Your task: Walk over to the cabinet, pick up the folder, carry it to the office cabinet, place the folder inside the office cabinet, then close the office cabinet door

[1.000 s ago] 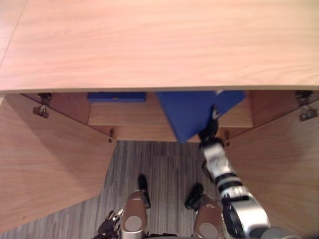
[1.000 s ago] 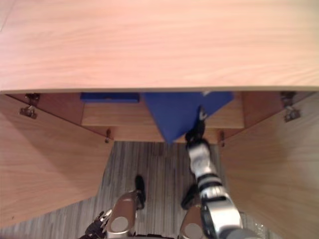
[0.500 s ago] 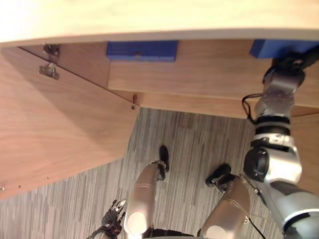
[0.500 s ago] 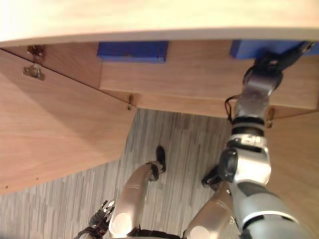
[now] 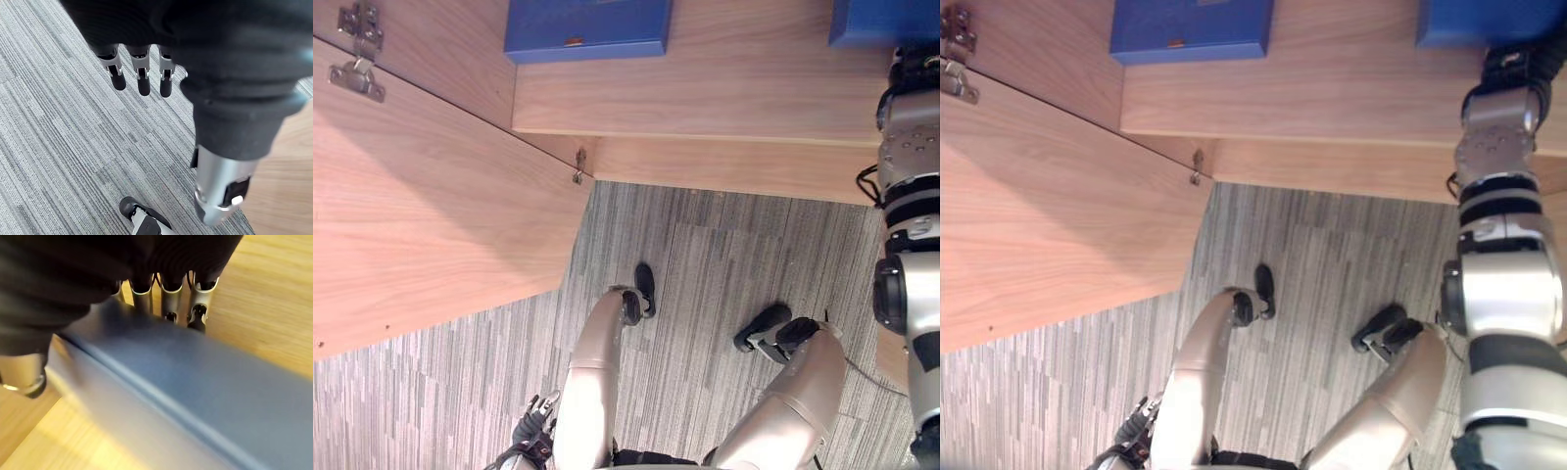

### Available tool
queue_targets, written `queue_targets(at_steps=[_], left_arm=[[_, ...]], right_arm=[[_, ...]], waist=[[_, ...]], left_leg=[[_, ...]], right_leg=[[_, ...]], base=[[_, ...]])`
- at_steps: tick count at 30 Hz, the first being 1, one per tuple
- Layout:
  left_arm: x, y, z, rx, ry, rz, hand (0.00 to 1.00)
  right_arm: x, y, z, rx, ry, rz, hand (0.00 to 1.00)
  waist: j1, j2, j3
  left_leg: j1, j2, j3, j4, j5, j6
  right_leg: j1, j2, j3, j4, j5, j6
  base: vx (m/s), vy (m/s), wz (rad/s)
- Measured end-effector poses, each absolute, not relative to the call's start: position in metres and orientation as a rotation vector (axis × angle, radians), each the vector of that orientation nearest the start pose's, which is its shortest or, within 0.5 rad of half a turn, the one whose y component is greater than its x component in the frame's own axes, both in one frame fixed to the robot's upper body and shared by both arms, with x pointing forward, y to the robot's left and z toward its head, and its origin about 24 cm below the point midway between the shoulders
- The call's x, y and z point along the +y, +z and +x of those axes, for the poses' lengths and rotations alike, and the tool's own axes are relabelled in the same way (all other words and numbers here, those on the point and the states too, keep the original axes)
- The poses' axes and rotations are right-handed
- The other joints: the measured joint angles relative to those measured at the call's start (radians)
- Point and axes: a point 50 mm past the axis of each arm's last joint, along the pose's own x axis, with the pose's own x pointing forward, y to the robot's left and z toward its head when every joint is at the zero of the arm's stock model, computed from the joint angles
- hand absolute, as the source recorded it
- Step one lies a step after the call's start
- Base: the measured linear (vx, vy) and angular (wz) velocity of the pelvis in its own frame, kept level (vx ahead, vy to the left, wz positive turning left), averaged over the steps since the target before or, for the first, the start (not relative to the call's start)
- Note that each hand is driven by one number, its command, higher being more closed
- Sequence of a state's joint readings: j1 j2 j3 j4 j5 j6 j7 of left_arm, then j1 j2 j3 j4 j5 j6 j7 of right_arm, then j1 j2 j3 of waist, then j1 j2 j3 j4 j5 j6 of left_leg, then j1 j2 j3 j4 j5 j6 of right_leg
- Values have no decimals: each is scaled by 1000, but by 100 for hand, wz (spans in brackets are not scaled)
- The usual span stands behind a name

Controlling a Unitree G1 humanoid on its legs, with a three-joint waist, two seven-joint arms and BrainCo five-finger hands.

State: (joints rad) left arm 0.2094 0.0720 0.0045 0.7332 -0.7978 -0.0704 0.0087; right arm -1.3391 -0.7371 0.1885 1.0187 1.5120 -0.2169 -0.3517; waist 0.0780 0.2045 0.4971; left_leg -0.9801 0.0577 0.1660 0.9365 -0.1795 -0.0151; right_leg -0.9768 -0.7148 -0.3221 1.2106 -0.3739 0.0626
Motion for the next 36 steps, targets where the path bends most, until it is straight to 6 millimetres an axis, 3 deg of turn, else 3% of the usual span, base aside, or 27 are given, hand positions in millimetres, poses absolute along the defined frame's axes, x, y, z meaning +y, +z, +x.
queue_targets(at_steps=[14,17,22,26,28,33,36], left_arm=[[188,-138,112,794,543,-685,0],[189,-137,116,784,545,-690,0],[189,-133,130,748,520,-700,0],[189,-130,137,725,488,-705,0],[192,-129,139,711,483,-697,0],[197,-128,139,700,484,-694,0],[198,-127,140,692,482,-701,0]], right_arm=[[-297,328,385,-516,-402,1064,0],[-294,320,389,-456,-424,858,0],[-295,291,398,-216,-428,64,0],[-301,273,399,-104,-413,-240,0],[-305,267,398,-64,-409,-312,0],[-312,253,397,10,-414,-364,0],[-314,248,396,51,-403,-412,0]], waist=[[0,2,-1],[0,2,-1],[1,4,-3],[7,5,-8],[14,6,-13],[29,6,-39],[37,5,-49]], left_leg=[[-5,30,5,48,-10,-9],[3,36,6,52,-9,-7],[26,58,6,62,-14,-10],[59,67,13,49,-19,-18],[74,72,15,33,-16,-22],[104,89,26,-13,-4,-18],[126,93,39,-33,-4,-16]], right_leg=[[-18,25,26,28,-3,-6],[-12,32,29,28,-1,-9],[11,53,28,26,-1,-10],[44,66,25,5,-3,-1],[59,74,19,-14,3,9],[98,105,-9,-79,43,-36],[113,113,-9,-104,54,-39]], base=[[43,-59,-7],[65,-73,-8],[49,-77,-13],[17,-60,-10],[10,-59,-8],[45,-35,-9],[65,-24,-10]])
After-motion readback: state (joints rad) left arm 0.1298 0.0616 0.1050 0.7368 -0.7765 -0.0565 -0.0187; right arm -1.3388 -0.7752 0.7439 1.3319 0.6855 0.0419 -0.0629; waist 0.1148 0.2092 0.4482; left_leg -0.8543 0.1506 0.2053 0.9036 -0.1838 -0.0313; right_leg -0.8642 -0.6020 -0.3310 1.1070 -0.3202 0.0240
